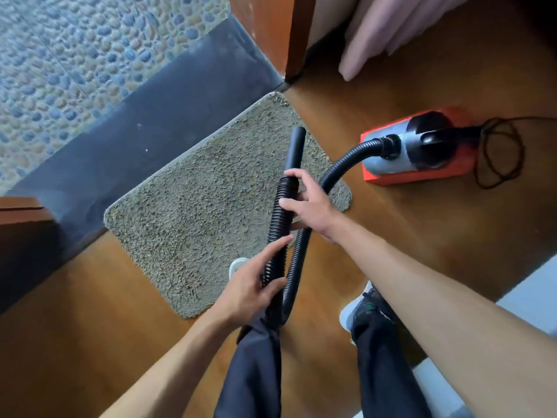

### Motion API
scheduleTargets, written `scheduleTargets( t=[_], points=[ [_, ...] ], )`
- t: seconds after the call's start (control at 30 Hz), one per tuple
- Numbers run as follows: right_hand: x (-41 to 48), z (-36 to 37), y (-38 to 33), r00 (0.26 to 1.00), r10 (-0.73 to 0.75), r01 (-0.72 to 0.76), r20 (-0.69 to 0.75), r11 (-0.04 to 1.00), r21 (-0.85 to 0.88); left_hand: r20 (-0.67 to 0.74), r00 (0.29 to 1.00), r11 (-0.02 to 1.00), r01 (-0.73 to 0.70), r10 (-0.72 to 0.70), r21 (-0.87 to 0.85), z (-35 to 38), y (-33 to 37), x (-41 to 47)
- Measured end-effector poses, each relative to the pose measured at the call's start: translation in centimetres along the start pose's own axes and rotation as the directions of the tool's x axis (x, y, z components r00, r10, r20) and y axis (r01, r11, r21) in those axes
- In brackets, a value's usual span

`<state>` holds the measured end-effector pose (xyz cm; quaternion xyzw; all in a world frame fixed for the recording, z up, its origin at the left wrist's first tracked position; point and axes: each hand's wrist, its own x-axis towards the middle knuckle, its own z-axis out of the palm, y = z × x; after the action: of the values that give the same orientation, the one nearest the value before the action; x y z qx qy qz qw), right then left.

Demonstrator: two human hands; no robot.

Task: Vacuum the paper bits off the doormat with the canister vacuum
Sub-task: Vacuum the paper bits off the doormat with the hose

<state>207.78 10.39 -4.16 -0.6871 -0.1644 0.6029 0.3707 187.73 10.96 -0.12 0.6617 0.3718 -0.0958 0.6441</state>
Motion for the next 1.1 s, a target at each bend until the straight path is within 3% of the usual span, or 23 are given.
scheduleTargets(
  t=[0.17,0.3,0.53,0.8,1.1],
  points=[
    [-2.8,-6.0,-0.6,0.987,-0.089,0.093,-0.132,0.995,0.028,0.068,0.991,0.981,-0.122,0.113,0.149,3.4,5.2,2.5],
    [-4.9,-10.7,-0.1,0.976,-0.156,0.144,-0.15,0.985,-0.092,0.139,0.983,0.956,-0.15,0.117,0.254,7.6,7.6,4.1],
    [-8.5,-18.3,2.6,0.945,-0.187,0.179,-0.267,0.982,-0.054,0.29,0.952,0.931,-0.194,0.102,0.31,13.9,11.4,7.1],
    [-12.7,-25.9,6.4,0.896,-0.094,0.148,-0.433,0.985,0.09,0.452,0.888,0.914,-0.249,0.084,0.319,19.0,16.4,10.6],
    [-17.6,-34.1,9.4,0.839,0.044,0.131,-0.542,0.951,0.281,0.519,0.855,0.895,-0.244,0.016,0.374,26.0,22.4,13.4]
  ],
)
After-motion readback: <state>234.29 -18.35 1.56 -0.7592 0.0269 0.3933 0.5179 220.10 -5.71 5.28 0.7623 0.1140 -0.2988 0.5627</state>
